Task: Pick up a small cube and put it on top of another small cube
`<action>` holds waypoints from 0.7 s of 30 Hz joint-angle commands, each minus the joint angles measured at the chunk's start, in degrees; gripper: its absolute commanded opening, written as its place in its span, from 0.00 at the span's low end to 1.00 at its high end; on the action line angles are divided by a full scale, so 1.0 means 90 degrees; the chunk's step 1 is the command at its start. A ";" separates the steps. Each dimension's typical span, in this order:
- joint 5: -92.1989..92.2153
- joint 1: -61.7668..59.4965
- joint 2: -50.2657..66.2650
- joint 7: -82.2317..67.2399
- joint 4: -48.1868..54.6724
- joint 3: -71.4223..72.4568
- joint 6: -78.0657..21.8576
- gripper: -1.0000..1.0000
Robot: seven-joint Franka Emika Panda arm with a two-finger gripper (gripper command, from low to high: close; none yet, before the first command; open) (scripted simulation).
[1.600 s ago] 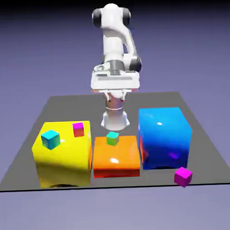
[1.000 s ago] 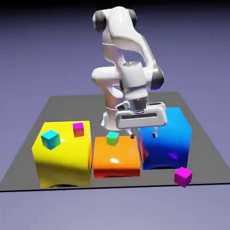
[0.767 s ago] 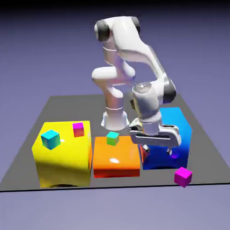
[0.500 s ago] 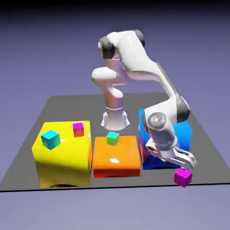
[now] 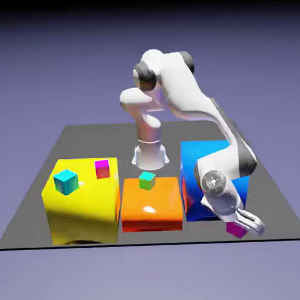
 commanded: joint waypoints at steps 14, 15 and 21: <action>0.0662 -0.1752 -0.1118 -0.0675 0.1491 -0.3231 -0.3394 0.00; 0.0710 -0.1877 -0.1198 -0.0724 0.1598 -0.3461 -0.3636 0.00; 0.0872 -0.2241 -0.1511 -0.0928 0.1732 -0.4234 -0.4271 0.00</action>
